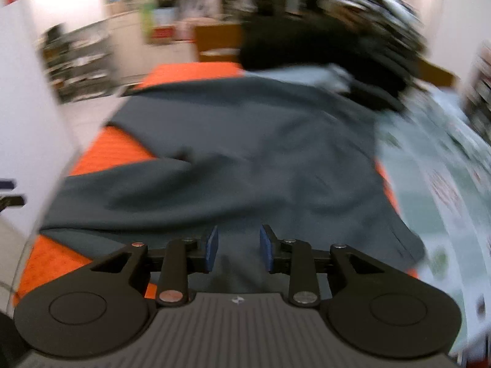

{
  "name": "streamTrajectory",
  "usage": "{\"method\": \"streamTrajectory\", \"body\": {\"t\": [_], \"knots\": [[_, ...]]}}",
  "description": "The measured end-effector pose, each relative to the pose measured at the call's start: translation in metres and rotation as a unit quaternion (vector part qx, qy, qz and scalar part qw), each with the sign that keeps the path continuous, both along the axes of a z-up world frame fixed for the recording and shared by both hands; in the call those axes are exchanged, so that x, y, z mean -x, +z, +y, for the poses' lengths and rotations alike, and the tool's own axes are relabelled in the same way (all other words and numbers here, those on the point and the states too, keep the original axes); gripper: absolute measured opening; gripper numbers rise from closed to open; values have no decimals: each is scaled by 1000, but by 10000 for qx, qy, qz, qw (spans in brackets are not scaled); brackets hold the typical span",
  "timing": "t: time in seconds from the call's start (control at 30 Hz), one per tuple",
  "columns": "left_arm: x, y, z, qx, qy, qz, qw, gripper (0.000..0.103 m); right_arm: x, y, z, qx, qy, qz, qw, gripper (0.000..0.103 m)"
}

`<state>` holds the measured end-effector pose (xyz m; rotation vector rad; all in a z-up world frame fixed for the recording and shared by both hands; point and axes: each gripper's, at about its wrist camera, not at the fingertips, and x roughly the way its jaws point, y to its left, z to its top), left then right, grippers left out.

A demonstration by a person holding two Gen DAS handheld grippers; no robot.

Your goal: Fold clothes

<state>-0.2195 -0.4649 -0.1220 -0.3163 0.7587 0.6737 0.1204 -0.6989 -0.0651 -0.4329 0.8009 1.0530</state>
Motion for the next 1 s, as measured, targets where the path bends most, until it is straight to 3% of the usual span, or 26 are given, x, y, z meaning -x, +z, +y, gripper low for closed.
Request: {"method": "streamTrajectory", "body": {"t": [0.13, 0.5, 0.8, 0.87, 0.93, 1.0], "knots": [[-28, -1, -11, -2, -268, 31, 9996, 74, -31, -15, -39, -63, -889, 216, 9958, 35], [-139, 2, -13, 258, -565, -304, 9976, 72, -108, -44, -91, -167, -1612, 493, 9855, 35], [-251, -9, -9, 463, -1011, -353, 9932, 65, -160, -75, -118, -668, -2410, 1240, 9602, 37], [-270, -13, -10, 417, -1127, -259, 9924, 55, -168, -84, -120, -789, -2540, 1441, 9531, 38], [-287, -18, -9, 377, -1187, -60, 9922, 4, -174, -93, -120, -902, -2637, 1648, 9461, 40], [-298, -20, -8, 288, -1177, 59, 9926, 4, -178, -101, -116, -948, -2646, 1797, 9427, 41]]}}
